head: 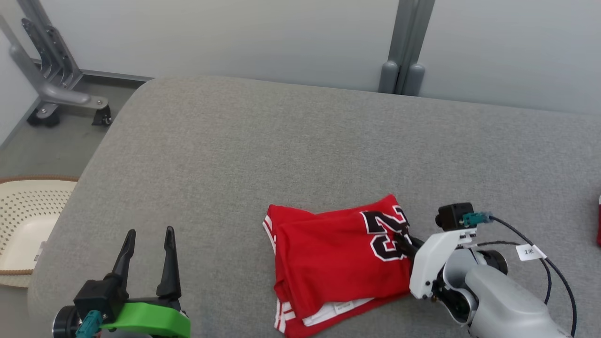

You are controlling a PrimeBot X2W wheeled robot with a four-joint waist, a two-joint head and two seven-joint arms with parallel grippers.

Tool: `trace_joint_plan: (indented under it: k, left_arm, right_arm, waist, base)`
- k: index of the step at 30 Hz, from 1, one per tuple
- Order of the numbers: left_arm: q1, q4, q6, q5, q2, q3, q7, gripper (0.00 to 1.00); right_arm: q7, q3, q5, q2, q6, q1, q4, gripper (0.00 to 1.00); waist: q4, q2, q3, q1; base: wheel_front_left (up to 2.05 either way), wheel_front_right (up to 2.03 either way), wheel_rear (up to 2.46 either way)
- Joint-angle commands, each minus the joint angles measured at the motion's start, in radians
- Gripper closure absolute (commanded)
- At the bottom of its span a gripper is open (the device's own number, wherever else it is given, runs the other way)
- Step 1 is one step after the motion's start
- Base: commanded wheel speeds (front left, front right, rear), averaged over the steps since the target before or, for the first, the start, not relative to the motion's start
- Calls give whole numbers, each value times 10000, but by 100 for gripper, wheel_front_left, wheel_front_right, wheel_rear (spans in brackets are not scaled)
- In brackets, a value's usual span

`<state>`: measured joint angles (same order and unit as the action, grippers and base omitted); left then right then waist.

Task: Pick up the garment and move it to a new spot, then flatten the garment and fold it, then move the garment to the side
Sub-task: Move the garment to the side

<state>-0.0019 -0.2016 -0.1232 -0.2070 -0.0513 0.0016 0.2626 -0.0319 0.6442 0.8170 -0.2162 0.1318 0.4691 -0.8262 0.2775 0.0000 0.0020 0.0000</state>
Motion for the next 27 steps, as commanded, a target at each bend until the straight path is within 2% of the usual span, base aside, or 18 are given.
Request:
trace_joint_plan:
  k: [1,9,20,27]
  left_arm:
    - [-180,-16,-47,75,0,-21,23,0]
    - [-541,-12,-77,-97,3,-594,23,0]
    - [-1047,-120,18,-381,-3,-1493,25,0]
    - [-1345,-183,98,-468,-8,-1876,23,0]
  right_arm:
    - [223,-4,97,-86,-21,255,63,100]
    - [535,277,201,-600,-21,1182,84,100]
    - [1006,324,478,-1055,-19,1793,284,100]
    - [1351,187,674,-1296,-19,1862,499,100]
  waist:
    - [-298,0,-94,0]
    - [-1610,0,-73,0]
    - [-4294,0,230,0]
    - [-5510,0,643,0]
  base:
    - [0,0,0]
    - [0,0,0]
    - [0,0,0]
    - [0,0,0]
